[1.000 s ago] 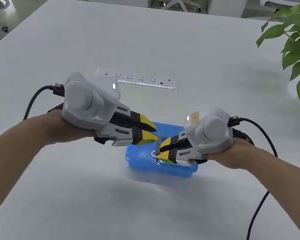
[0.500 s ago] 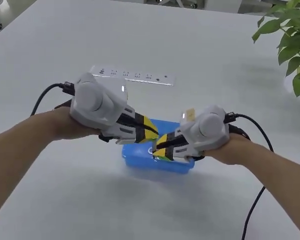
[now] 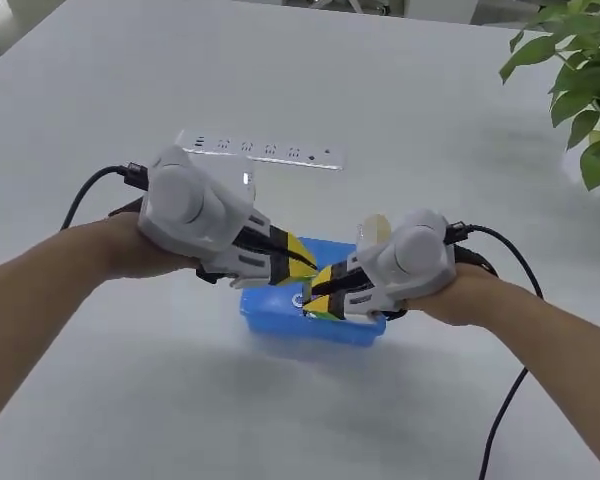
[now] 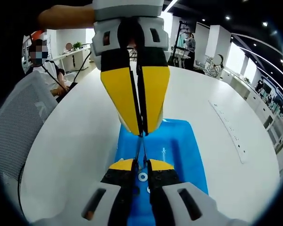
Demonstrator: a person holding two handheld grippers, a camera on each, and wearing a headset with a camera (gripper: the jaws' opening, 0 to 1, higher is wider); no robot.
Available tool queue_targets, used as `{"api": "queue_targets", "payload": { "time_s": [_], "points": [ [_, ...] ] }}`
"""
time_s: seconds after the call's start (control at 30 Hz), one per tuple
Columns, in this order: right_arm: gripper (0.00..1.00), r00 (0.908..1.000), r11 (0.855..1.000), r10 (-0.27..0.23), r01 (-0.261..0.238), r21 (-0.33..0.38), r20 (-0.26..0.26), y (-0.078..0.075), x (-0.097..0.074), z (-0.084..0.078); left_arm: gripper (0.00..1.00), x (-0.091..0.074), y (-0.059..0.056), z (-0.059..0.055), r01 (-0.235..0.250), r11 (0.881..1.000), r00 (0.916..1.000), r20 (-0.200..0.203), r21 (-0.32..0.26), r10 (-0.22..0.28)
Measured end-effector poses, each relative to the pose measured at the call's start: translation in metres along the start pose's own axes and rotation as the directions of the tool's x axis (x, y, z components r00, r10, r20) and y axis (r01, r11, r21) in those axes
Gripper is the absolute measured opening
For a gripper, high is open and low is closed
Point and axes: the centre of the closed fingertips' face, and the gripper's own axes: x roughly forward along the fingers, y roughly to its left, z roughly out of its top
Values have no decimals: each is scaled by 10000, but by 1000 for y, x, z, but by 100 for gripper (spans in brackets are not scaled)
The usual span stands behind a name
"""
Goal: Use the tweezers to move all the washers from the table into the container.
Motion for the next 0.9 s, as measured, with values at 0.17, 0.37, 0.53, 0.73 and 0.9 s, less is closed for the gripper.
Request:
{"api": "queue_targets", "payload": {
  "time_s": [0.17,0.37,0.53,0.73,0.9],
  "points": [
    [12,10000,10000,-49,49,24,12,-1,-1,0,5,0,0,0,32,10000,10000,-52,-1,-32],
    [14,10000,9999,-88,88,61,22,-1,-4,1,5,-1,1,3,33,10000,10000,13,-49,-33],
    [15,9999,9999,-141,141,71,65,-1,-8,2,5,-3,2,7,49,9999,10000,87,-105,-48],
    [15,9995,9997,-246,245,27,172,0,-14,7,5,-8,1,14,50,9999,9998,195,-92,-48],
    [15,9987,9993,-375,377,-36,340,0,-21,14,5,-14,1,24,43,10000,9994,350,-50,-41]
  ]
}}
